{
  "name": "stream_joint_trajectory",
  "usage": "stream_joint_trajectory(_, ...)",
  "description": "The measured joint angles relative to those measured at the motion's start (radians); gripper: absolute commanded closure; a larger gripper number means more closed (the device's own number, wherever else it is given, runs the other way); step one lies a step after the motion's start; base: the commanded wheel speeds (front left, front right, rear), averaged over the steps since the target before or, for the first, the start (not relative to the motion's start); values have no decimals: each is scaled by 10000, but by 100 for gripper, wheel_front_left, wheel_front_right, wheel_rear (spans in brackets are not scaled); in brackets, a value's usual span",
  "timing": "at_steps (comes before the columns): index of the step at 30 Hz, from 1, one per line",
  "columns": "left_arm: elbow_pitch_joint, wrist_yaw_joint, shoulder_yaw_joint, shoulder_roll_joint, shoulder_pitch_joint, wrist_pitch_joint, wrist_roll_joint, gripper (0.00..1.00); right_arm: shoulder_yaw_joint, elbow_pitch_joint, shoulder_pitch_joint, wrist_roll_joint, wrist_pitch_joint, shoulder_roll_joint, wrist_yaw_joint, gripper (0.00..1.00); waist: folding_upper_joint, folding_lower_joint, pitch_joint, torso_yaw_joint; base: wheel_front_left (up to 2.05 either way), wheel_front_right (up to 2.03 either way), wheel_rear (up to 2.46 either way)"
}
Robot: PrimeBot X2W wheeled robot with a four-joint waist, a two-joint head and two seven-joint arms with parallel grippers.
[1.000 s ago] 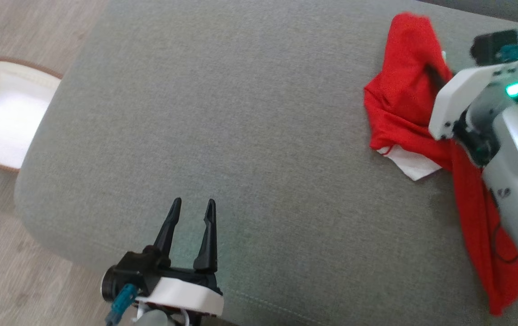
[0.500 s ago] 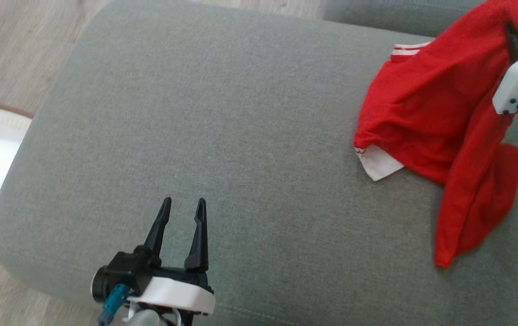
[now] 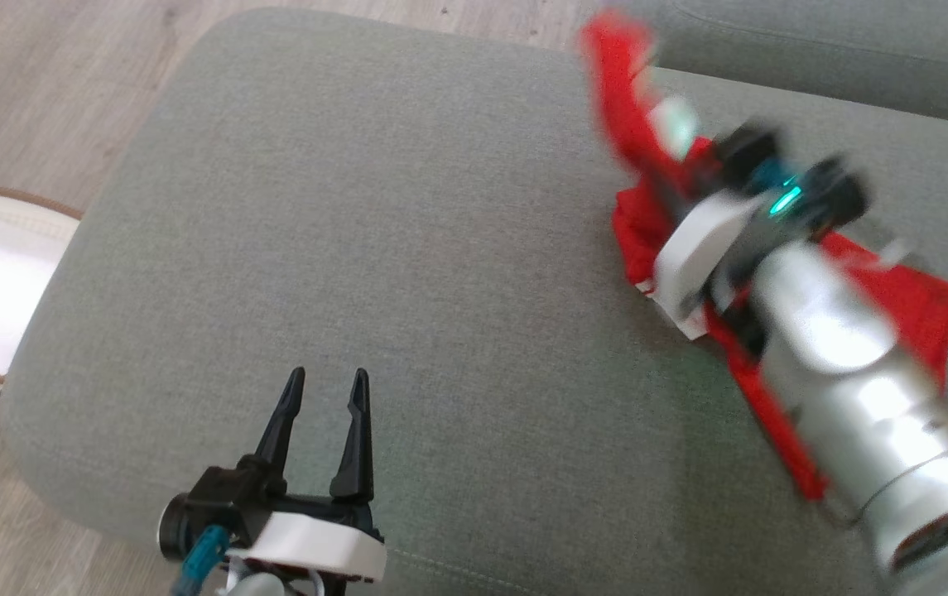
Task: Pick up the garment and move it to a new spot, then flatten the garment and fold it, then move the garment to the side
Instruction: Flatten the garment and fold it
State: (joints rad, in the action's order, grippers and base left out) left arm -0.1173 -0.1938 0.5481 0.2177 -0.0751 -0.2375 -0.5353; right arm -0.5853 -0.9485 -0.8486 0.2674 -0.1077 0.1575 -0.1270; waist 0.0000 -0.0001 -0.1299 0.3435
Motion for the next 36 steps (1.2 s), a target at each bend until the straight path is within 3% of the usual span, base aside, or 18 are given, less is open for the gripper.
stream_joint_trajectory(5,15,-13,-8,40,5,-2,-2,0,-759,-485,843,-637,-420,-673,0,100,0,0,18,192,0,0,0)
stream_joint_trajectory(11,17,-31,-25,59,8,-2,-23,0,-1490,-633,1502,-677,-623,-830,0,100,0,1,11,281,0,0,0)
stream_joint_trajectory(12,15,-31,-27,63,8,-2,-40,0,-1768,-435,1682,-485,-696,-807,0,62,0,1,11,284,0,0,0)
stream_joint_trajectory(13,15,-50,-29,63,9,-2,-46,0,-2079,-184,1876,-219,-685,-807,0,10,0,1,15,279,0,0,0)
stream_joint_trajectory(14,15,-58,-33,63,16,-2,-46,0,-2406,56,2059,21,-675,-830,0,0,0,1,22,260,0,0,0)
stream_joint_trajectory(17,12,-102,-44,69,39,-2,-46,0,-3108,566,2397,602,-548,-884,0,0,0,1,58,170,0,0,0)
stream_joint_trajectory(22,15,-176,-63,75,97,-4,-46,0,-3164,932,2401,1256,-600,-884,0,0,0,1,168,-16,0,0,0)
stream_joint_trajectory(25,19,-186,-61,92,288,-6,-48,0,-2642,798,2360,1528,-698,-886,0,0,0,0,211,-79,0,0,0)
stream_joint_trajectory(32,77,-176,-19,123,345,-4,-48,0,-895,-951,1584,1346,-692,-709,0,0,0,1,89,131,0,0,0)
stream_joint_trajectory(36,69,-174,-2,123,344,-4,-48,0,-715,-1607,1560,1390,-646,-704,0,0,0,2,-35,402,0,0,0)
